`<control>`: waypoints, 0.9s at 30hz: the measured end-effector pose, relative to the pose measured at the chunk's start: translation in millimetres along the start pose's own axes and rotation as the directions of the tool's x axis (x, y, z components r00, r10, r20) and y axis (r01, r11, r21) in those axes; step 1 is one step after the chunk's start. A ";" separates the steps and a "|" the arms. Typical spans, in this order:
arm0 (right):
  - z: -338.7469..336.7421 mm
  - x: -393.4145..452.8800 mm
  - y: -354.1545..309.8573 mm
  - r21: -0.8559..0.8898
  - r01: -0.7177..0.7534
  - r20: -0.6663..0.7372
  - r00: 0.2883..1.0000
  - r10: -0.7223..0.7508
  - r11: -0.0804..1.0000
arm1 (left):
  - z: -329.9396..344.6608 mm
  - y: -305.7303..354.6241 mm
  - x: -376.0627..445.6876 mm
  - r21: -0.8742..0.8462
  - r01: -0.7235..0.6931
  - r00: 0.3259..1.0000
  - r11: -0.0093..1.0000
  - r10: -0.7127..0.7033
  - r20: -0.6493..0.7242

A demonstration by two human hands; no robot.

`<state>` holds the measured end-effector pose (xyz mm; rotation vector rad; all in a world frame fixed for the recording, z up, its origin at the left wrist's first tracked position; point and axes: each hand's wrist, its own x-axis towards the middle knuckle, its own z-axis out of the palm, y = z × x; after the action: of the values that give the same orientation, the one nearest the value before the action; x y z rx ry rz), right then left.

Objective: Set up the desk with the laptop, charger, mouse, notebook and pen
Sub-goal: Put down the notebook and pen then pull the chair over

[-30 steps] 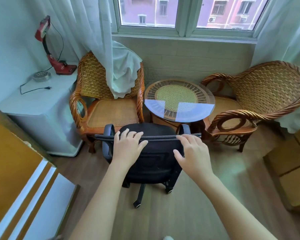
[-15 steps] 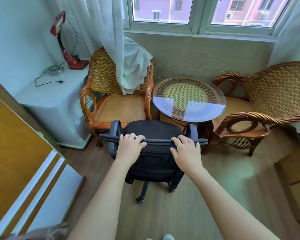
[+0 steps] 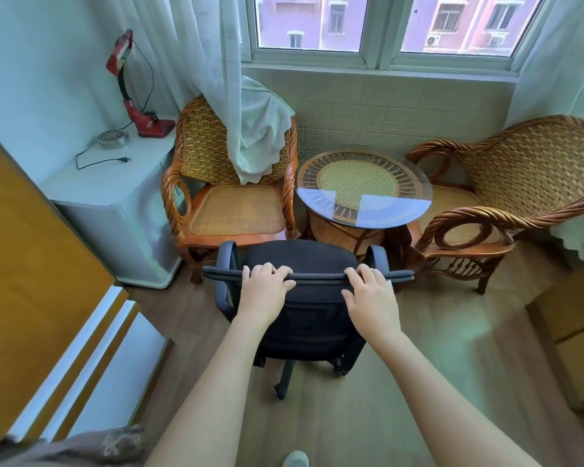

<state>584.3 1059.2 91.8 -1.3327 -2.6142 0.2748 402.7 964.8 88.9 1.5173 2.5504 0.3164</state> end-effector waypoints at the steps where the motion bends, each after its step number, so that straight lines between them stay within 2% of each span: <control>1: -2.0 -4.2 2.9 0.000 -0.005 -0.018 1.000 0.005 1.000 | 1.7 3.6 -6.6 -0.006 -0.001 1.000 1.000 0.001 -0.005; 11: -12.8 -88.0 40.9 -0.045 0.031 -0.092 0.995 -0.035 0.999 | 23.7 41.5 -101.9 -0.016 0.000 0.995 1.000 -0.001 -0.095; 18: -28.4 -154.4 50.1 0.006 0.033 0.014 0.999 -0.033 0.999 | 29.2 60.3 -164.1 -0.195 -0.012 0.994 0.981 -0.010 -0.112; 27: -32.2 -249.4 42.4 -0.039 0.029 0.069 0.997 -0.026 0.999 | 39.9 69.0 -252.8 -0.269 -0.039 0.984 0.962 -0.010 -0.178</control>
<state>769.2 883.5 90.3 -1.3211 -2.7057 0.2698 590.5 778.3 75.0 1.4624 2.4955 0.8024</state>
